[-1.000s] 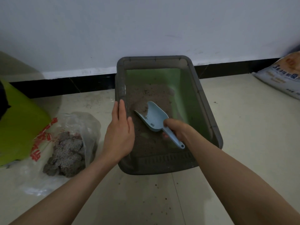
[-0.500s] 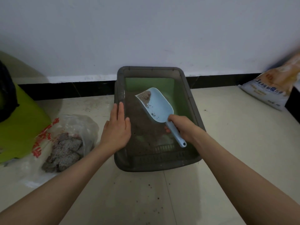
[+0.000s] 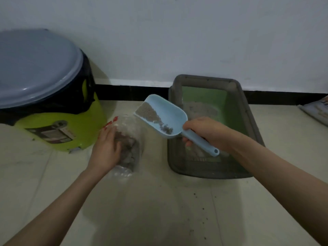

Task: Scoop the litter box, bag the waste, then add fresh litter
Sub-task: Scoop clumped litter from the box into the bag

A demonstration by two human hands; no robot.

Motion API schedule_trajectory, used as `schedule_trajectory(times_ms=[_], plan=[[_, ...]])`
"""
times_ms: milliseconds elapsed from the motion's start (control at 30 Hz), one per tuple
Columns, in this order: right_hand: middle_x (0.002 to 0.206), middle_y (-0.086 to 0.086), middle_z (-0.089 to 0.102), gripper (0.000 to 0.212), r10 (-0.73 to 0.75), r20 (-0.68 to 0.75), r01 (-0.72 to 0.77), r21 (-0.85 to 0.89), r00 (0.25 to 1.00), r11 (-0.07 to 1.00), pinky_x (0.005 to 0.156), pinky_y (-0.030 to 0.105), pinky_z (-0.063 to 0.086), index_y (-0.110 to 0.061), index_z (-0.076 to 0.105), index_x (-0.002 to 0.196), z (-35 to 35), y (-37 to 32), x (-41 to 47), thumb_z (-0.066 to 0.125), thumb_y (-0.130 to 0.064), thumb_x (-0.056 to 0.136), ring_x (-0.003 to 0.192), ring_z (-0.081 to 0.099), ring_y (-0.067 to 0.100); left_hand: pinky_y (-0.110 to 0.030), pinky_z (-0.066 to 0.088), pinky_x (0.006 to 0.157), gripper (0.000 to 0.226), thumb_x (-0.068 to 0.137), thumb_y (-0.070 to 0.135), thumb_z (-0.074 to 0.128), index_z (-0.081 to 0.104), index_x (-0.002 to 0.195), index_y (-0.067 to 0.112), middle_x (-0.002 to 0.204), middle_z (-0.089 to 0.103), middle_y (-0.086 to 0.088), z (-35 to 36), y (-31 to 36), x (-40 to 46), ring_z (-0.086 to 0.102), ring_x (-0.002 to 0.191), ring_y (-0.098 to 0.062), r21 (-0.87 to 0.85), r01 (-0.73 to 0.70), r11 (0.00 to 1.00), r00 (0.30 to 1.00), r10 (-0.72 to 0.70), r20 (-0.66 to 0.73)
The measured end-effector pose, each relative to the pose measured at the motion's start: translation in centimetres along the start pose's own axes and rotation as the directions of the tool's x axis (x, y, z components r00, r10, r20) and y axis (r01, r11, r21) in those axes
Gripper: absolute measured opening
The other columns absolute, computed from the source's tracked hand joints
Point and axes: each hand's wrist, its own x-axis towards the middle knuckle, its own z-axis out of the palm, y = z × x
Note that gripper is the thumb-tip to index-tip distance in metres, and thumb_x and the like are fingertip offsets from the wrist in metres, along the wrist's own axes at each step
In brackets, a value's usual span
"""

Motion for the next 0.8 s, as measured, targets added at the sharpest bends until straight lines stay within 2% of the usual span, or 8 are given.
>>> schedule_trajectory(times_ms=[133,200,367,467,533,633,700,800], plan=[[0.080,0.008,0.067,0.030,-0.017,0.049,0.030,-0.278,0.999,0.960,0.053,0.019,0.050,0.003,0.063,0.104,5.0,-1.3,1.9,0.049,-0.020,0.093,0.054,0.060,0.013,-0.048,0.033,0.105,0.069,0.088,0.019,0.057,0.021,0.144,0.002,0.148,0.026,-0.020,-0.3,-4.6,-2.3,0.026,0.136,-0.034,0.122,0.261,0.958,0.962,-0.269,0.049],[0.074,0.007,0.065,0.029,-0.097,0.038,0.104,-0.463,0.995,0.880,0.059,0.025,0.050,0.003,0.063,0.098,7.0,-2.0,2.5,0.048,-0.022,0.093,0.058,0.060,0.016,-0.046,0.035,0.102,0.069,0.087,0.022,0.060,0.024,0.143,0.002,0.145,0.030,-0.022,-0.2,-5.4,-2.5,0.032,0.132,-0.037,0.079,0.335,0.939,0.940,-0.339,0.044],[0.109,0.005,0.063,0.024,-0.363,0.020,0.172,-0.904,0.932,0.391,0.073,0.030,0.037,-0.011,0.057,0.113,10.6,-4.0,2.2,0.047,-0.018,0.093,0.099,0.061,0.024,-0.038,0.044,0.087,0.049,0.085,0.009,0.060,0.044,0.131,0.006,0.119,0.057,-0.019,-0.1,-5.2,-1.9,0.055,0.108,-0.035,-0.056,0.393,0.918,0.919,-0.394,0.002],[0.111,0.002,0.062,0.021,-0.490,0.106,0.179,-0.978,0.865,0.105,0.074,0.030,0.029,-0.013,0.055,0.111,11.7,-4.0,2.4,0.048,-0.010,0.092,0.100,0.060,0.022,-0.037,0.045,0.080,0.042,0.085,0.003,0.052,0.050,0.127,0.007,0.108,0.062,-0.020,-0.2,-5.2,-1.6,0.057,0.100,-0.036,-0.072,0.389,0.919,0.920,-0.391,-0.030],[0.111,0.003,0.061,0.020,-0.529,0.151,0.195,-0.980,0.835,0.029,0.075,0.031,0.025,-0.013,0.054,0.110,11.6,-3.9,2.4,0.047,-0.009,0.092,0.101,0.059,0.022,-0.037,0.044,0.077,0.040,0.086,0.003,0.050,0.051,0.126,0.007,0.106,0.063,-0.020,-0.5,-5.2,-1.5,0.057,0.099,-0.037,-0.076,0.375,0.924,0.924,-0.379,-0.047],[0.114,0.004,0.062,0.022,-0.552,0.122,0.208,-0.973,0.825,0.096,0.077,0.032,0.028,-0.012,0.053,0.114,10.5,-3.7,2.2,0.046,-0.012,0.093,0.102,0.059,0.024,-0.036,0.044,0.084,0.042,0.086,0.006,0.055,0.049,0.127,0.008,0.111,0.062,-0.018,-0.6,-5.3,-1.5,0.057,0.104,-0.035,-0.098,0.374,0.922,0.927,-0.376,-0.003],[0.112,0.007,0.063,0.023,-0.530,-0.012,0.195,-0.923,0.848,0.332,0.075,0.031,0.033,-0.013,0.056,0.114,8.9,-3.4,1.9,0.045,-0.019,0.094,0.098,0.061,0.027,-0.037,0.043,0.088,0.043,0.087,0.010,0.055,0.047,0.129,0.008,0.119,0.058,-0.018,-0.7,-5.0,-1.5,0.055,0.107,-0.035,-0.099,0.365,0.926,0.931,-0.365,0.022],[0.095,0.010,0.066,0.026,-0.424,-0.185,0.203,-0.667,0.887,0.717,0.066,0.027,0.040,-0.011,0.065,0.101,5.0,-2.3,1.6,0.047,-0.029,0.093,0.077,0.057,0.024,-0.042,0.040,0.093,0.042,0.091,0.016,0.051,0.044,0.131,0.007,0.129,0.046,-0.020,-1.1,-3.3,-1.2,0.048,0.114,-0.037,-0.044,0.290,0.956,0.957,-0.289,0.015]])
